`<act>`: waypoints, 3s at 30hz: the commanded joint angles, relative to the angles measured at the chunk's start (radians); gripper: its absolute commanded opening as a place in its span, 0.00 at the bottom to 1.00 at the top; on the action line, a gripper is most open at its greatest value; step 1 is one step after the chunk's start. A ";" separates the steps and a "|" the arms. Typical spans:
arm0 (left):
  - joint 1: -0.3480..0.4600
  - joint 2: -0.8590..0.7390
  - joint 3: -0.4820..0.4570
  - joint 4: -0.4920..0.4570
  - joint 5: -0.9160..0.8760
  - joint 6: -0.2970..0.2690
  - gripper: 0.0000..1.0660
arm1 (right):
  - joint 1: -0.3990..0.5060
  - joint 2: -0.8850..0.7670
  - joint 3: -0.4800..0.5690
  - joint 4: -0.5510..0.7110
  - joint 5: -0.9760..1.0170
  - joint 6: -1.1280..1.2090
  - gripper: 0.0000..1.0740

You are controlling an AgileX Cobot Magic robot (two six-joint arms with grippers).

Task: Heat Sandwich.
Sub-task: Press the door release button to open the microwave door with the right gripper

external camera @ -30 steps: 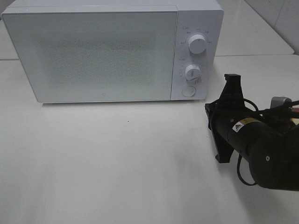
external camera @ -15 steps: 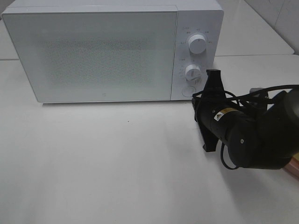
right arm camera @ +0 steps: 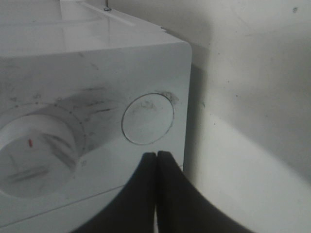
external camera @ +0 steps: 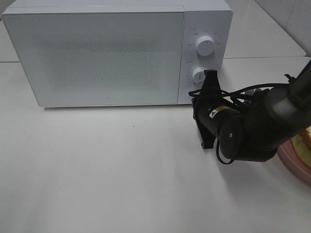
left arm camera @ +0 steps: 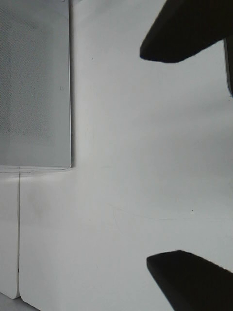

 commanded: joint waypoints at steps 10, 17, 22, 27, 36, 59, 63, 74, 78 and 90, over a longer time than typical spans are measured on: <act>0.001 -0.020 0.002 -0.002 0.000 -0.005 0.97 | -0.063 0.067 -0.116 -0.075 0.057 -0.007 0.00; 0.001 -0.020 0.002 -0.002 0.000 -0.005 0.97 | -0.074 0.082 -0.133 -0.058 0.044 -0.015 0.00; 0.001 -0.020 0.002 -0.002 0.000 -0.005 0.97 | -0.089 0.082 -0.133 -0.044 -0.007 -0.019 0.00; 0.001 -0.020 0.002 -0.002 0.000 -0.005 0.97 | -0.089 0.082 -0.133 -0.039 -0.071 -0.018 0.01; 0.001 -0.020 0.002 -0.002 0.000 -0.005 0.97 | -0.089 0.082 -0.134 -0.017 -0.154 -0.019 0.00; 0.001 -0.020 0.002 -0.002 0.000 -0.005 0.97 | -0.110 0.125 -0.317 0.092 -0.138 -0.172 0.00; 0.001 -0.020 0.002 -0.002 0.000 -0.005 0.97 | -0.110 0.125 -0.317 0.094 -0.134 -0.173 0.00; 0.001 -0.020 0.002 -0.002 0.000 -0.005 0.97 | -0.110 0.122 -0.317 0.096 -0.110 -0.173 0.01; 0.001 -0.020 0.002 -0.002 0.000 -0.005 0.97 | -0.108 0.119 -0.311 0.096 -0.090 -0.167 0.00; 0.001 -0.020 0.002 -0.002 0.000 -0.005 0.97 | -0.107 0.041 -0.221 0.093 0.058 -0.165 0.00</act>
